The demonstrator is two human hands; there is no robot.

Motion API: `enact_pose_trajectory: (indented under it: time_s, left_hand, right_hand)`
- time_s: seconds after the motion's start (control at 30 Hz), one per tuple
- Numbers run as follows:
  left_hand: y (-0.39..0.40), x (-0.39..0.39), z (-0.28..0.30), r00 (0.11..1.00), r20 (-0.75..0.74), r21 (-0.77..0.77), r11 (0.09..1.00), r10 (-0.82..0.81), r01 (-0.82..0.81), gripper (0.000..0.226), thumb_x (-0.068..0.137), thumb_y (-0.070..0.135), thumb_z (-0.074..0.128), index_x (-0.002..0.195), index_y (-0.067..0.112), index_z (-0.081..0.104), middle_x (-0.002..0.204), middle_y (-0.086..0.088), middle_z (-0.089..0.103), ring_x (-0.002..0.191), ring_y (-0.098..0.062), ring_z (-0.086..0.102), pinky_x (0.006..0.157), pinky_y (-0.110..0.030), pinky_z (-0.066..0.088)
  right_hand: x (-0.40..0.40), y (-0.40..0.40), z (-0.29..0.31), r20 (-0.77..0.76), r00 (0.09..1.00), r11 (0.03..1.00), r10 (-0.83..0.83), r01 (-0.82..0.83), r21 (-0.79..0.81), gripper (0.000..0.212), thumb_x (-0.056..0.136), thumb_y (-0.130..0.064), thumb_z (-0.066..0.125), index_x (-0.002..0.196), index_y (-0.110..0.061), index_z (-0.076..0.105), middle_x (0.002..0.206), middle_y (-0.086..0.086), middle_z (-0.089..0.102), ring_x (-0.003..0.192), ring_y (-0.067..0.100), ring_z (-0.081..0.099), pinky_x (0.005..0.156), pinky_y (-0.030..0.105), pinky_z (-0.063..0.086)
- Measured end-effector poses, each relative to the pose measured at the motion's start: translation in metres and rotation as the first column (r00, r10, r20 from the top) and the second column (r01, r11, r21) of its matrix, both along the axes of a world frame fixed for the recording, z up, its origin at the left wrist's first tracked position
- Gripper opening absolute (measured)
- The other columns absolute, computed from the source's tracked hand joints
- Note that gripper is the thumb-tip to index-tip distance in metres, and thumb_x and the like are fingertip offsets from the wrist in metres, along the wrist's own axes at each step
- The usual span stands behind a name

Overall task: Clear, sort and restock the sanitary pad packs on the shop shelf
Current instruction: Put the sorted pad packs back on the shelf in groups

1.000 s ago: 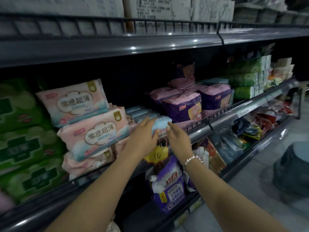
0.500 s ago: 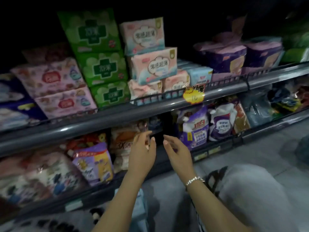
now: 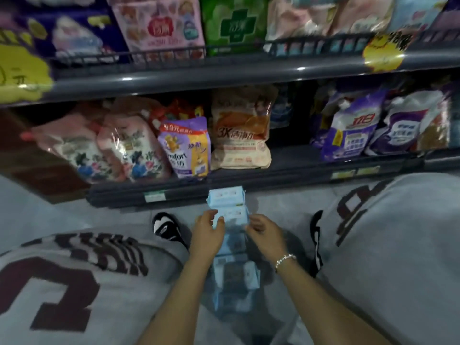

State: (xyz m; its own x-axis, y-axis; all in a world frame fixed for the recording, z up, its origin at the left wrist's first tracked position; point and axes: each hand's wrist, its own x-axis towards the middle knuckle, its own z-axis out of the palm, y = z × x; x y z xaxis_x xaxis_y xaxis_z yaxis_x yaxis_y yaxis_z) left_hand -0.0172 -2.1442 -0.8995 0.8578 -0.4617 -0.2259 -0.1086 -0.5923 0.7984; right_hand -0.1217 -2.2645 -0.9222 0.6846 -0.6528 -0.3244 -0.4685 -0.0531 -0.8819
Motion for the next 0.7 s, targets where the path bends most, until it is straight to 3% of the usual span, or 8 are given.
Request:
enact_pose_trajectory:
  time_s: [0.1,0.17,0.23,0.33,0.43,0.5,0.63,0.7]
  left_hand:
    - [0.013,-0.008,-0.024,0.991,-0.136,0.092,0.996,0.002,0.011,0.042,0.097,0.027,0.052,0.135,0.011,0.047,0.137,-0.015,0.048,0.12,-0.027,0.052,0.097,-0.034,0.043]
    - [0.02,-0.012,-0.041,0.956,-0.292,0.163,0.986,0.008,0.042,0.05,0.097,0.034,0.052,0.141,0.013,0.04,0.14,-0.014,0.044,0.121,-0.029,0.05,0.093,-0.032,0.043]
    - [0.025,-0.015,-0.055,0.894,-0.447,0.211,0.973,0.011,0.094,0.058,0.094,0.04,0.056,0.143,0.014,0.037,0.14,-0.01,0.046,0.118,-0.028,0.054,0.089,-0.031,0.046]
    - [0.029,-0.016,-0.064,0.786,-0.616,0.204,0.974,0.046,0.103,0.058,0.093,0.033,0.06,0.141,0.01,0.038,0.136,-0.009,0.054,0.112,-0.025,0.059,0.092,-0.036,0.051]
    - [0.029,-0.021,-0.065,0.653,-0.752,0.15,0.988,0.093,0.032,0.041,0.097,0.022,0.056,0.134,0.013,0.04,0.127,-0.012,0.057,0.091,-0.022,0.061,0.068,-0.034,0.054]
    - [0.028,-0.021,-0.067,0.634,-0.767,0.145,0.989,0.101,0.017,0.032,0.097,0.018,0.057,0.126,0.016,0.044,0.12,-0.011,0.058,0.09,-0.022,0.06,0.064,-0.032,0.052]
    - [0.024,-0.005,-0.073,0.654,-0.742,0.087,0.989,0.143,-0.117,0.031,0.089,0.019,0.067,0.116,0.006,0.059,0.113,-0.011,0.067,0.092,-0.024,0.065,0.067,-0.029,0.055]
    - [0.024,0.005,-0.074,0.586,-0.79,0.046,0.97,0.183,-0.24,0.032,0.086,0.025,0.072,0.111,0.009,0.063,0.109,-0.012,0.069,0.099,-0.03,0.066,0.083,-0.039,0.057]
  right_hand:
    - [-0.007,0.009,-0.028,-0.11,0.992,0.998,0.061,-0.057,0.041,0.031,0.084,-0.022,0.074,0.113,-0.018,0.065,0.109,0.0,0.068,0.104,0.018,0.064,0.095,0.037,0.051]
    - [-0.012,0.012,-0.038,-0.173,0.979,0.993,0.105,-0.094,0.07,0.032,0.084,-0.024,0.074,0.113,-0.012,0.066,0.11,-0.002,0.067,0.103,0.015,0.062,0.087,0.027,0.05]
    - [-0.017,0.014,-0.044,-0.255,0.948,0.977,0.192,-0.16,0.142,0.028,0.088,-0.022,0.07,0.113,-0.009,0.065,0.103,-0.004,0.062,0.097,0.012,0.058,0.078,0.02,0.043]
    - [-0.023,0.012,-0.058,-0.339,0.897,0.943,0.282,-0.194,0.271,0.028,0.088,-0.029,0.069,0.111,-0.014,0.067,0.107,0.0,0.068,0.096,0.016,0.062,0.084,0.026,0.048]
    - [-0.027,0.015,-0.071,-0.375,0.883,0.913,0.281,-0.126,0.387,0.036,0.085,-0.034,0.072,0.115,-0.017,0.065,0.11,0.003,0.068,0.097,0.019,0.064,0.081,0.029,0.05]
    - [-0.026,0.014,-0.078,-0.363,0.893,0.901,0.267,-0.098,0.423,0.04,0.082,-0.033,0.075,0.116,-0.016,0.065,0.112,0.005,0.068,0.1,0.022,0.065,0.086,0.034,0.053]
    - [-0.014,0.006,-0.075,-0.244,0.965,0.86,0.098,0.041,0.509,0.015,0.086,-0.018,0.072,0.1,-0.016,0.066,0.097,0.005,0.071,0.084,0.019,0.067,0.085,0.039,0.056]
    - [-0.007,-0.001,-0.069,-0.189,0.981,0.841,0.037,0.072,0.536,0.012,0.087,-0.024,0.071,0.095,-0.016,0.069,0.094,0.007,0.073,0.083,0.022,0.068,0.082,0.04,0.056]
